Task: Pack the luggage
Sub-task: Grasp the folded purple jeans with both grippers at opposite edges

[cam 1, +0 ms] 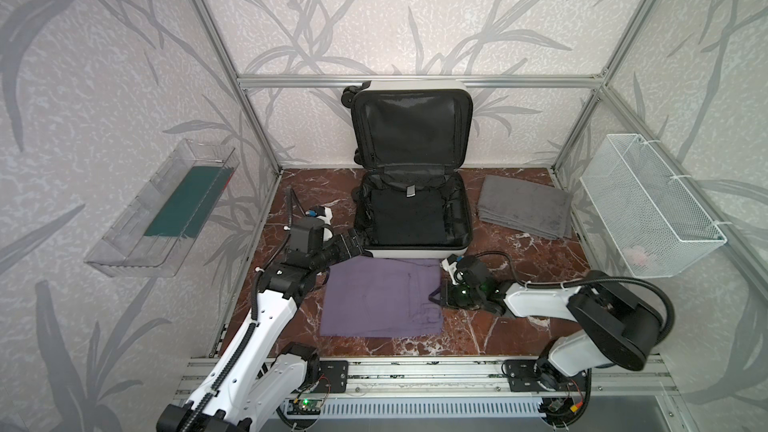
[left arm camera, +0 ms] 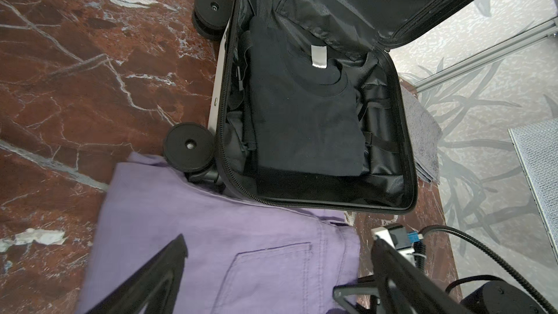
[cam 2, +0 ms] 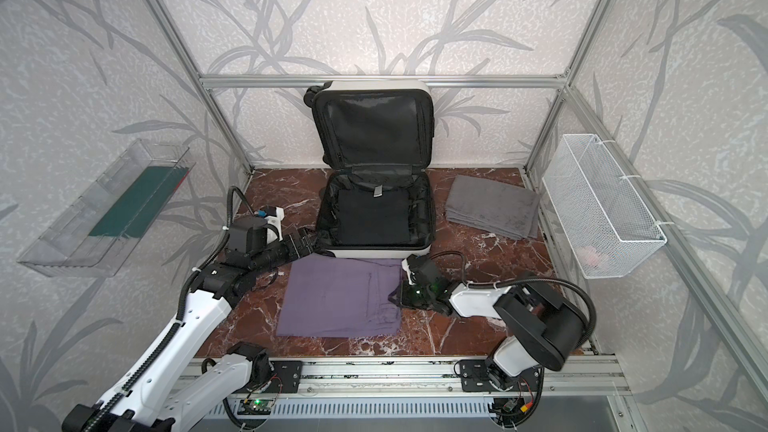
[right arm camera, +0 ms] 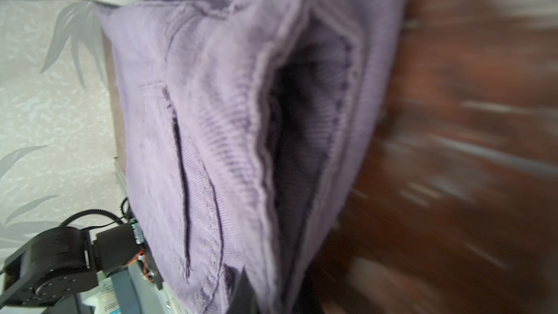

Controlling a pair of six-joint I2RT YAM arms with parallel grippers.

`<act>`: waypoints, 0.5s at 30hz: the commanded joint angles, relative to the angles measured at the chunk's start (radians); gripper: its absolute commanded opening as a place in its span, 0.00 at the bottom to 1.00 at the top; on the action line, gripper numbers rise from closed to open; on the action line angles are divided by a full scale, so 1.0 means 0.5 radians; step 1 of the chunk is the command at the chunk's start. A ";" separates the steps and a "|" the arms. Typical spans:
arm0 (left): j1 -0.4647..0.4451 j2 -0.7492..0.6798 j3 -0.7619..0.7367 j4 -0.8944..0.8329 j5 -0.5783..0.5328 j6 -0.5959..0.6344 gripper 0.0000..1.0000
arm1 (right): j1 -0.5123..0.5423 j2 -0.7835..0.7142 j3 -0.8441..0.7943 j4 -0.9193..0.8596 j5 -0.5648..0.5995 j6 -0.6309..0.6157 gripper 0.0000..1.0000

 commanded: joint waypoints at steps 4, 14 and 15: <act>0.009 0.004 -0.170 0.005 0.055 -0.017 0.97 | -0.357 -0.565 -0.193 -0.849 0.086 -0.275 0.00; -0.011 0.056 -0.566 0.263 0.131 -0.176 0.94 | -0.418 -0.633 -0.218 -0.899 0.140 -0.329 0.00; -0.018 0.059 -0.592 0.277 0.133 -0.189 0.93 | -0.419 -0.597 -0.207 -0.899 0.117 -0.341 0.00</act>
